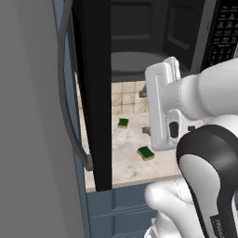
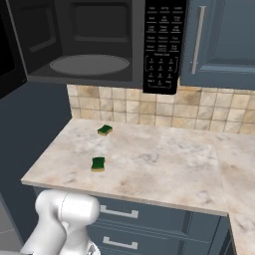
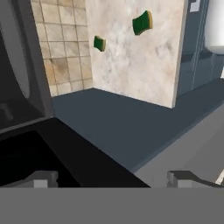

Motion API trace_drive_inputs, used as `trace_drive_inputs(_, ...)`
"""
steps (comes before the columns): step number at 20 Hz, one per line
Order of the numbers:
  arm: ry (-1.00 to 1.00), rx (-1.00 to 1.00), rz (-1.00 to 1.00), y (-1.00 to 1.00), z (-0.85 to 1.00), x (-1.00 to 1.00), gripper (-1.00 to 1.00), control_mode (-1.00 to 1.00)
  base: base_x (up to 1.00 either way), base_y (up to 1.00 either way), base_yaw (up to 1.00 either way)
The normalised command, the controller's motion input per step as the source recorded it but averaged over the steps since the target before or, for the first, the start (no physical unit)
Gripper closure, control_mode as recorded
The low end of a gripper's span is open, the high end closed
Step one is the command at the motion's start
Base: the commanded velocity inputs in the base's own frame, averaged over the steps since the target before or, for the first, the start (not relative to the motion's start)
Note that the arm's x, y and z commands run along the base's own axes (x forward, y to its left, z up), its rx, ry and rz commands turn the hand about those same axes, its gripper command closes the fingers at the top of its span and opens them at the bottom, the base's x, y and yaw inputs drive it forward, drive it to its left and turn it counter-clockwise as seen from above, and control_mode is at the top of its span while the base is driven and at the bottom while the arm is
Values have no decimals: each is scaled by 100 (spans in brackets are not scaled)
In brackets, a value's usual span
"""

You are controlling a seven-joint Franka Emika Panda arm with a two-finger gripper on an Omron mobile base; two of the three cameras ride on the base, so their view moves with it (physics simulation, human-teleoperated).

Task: Place the sponge inside the microwave to prepare for sanitizing.

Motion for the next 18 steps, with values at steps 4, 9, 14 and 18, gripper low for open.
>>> trace_drive_inputs(4,2,-27,-3,-48,-1,30,-100,-100,0,0,0)
trace_drive_inputs(9,0,-2,3,-63,0,11,-100,-100,0,0,0)
trace_drive_inputs(14,0,0,14,-100,-13,48,-100,-100,0,0,0)
trace_drive_inputs(18,-3,-11,22,-81,-51,40,-100,-100,0,0,0)
